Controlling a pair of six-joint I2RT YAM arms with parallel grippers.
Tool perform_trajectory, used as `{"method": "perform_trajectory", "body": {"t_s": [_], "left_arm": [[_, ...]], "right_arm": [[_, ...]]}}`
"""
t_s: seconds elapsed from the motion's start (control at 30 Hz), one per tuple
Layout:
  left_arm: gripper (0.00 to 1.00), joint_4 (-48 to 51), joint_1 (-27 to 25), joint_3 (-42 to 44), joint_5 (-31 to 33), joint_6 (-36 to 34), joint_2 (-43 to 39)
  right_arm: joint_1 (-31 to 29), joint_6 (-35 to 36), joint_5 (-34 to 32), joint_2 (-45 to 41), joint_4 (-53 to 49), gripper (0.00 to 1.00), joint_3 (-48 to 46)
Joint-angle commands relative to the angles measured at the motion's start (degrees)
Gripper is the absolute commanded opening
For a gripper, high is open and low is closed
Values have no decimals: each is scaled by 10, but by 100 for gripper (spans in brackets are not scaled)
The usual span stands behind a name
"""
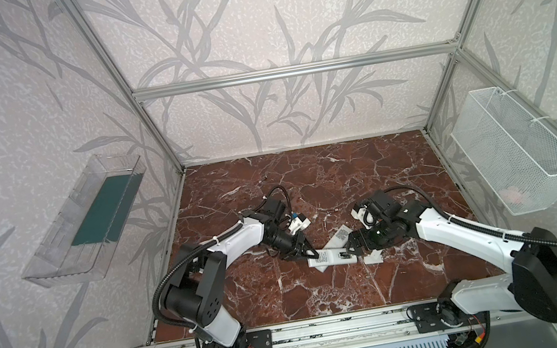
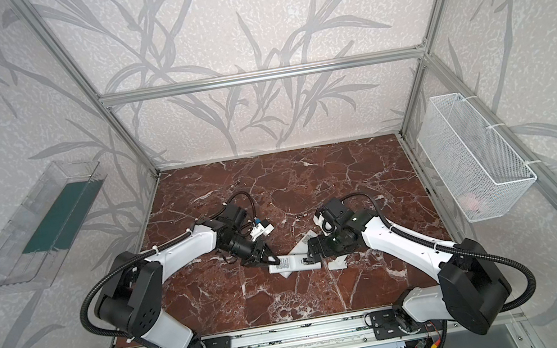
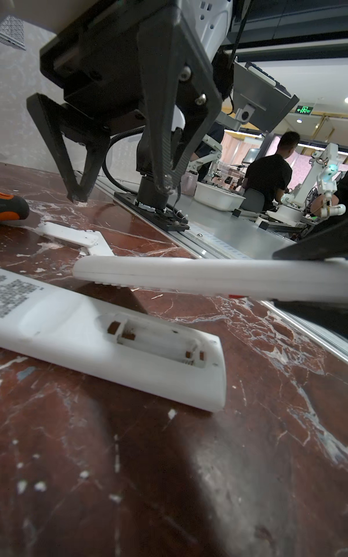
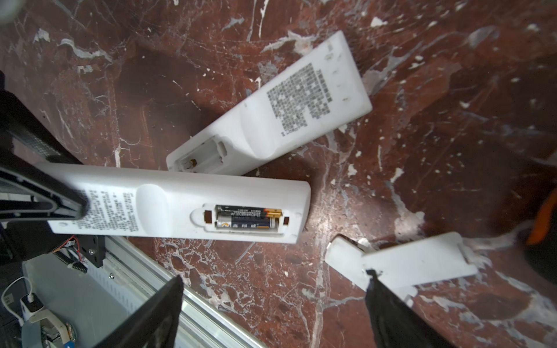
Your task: Unload the batteries from the remote control
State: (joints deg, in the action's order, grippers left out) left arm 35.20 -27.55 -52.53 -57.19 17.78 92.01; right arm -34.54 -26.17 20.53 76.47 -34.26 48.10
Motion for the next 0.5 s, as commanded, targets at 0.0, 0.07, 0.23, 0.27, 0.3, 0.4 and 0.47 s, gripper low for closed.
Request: {"method": "perform_trajectory", "body": {"t_s": [0.0,0.07,0.23,0.27,0.3,0.4,0.47], "left_arm": [[0,-9,-12,42,80,63,-19],[0,-24,-19,56,85,80,-26],[3,-77,-44,100,110,136,-31],[6,-89,-47,110,114,146,-31],[6,-101,-47,120,118,154,-32],[6,-123,-47,142,123,168,-33],[6,-129,-47,149,126,170,-34]], "right_arm": [[2,-5,70,31,46,93,18],[2,-15,95,55,69,93,23],[2,-28,121,95,115,93,26],[2,-30,125,103,123,93,26],[2,-33,131,111,132,93,25],[2,-50,163,134,168,93,20],[1,-60,185,148,184,93,18]]}}
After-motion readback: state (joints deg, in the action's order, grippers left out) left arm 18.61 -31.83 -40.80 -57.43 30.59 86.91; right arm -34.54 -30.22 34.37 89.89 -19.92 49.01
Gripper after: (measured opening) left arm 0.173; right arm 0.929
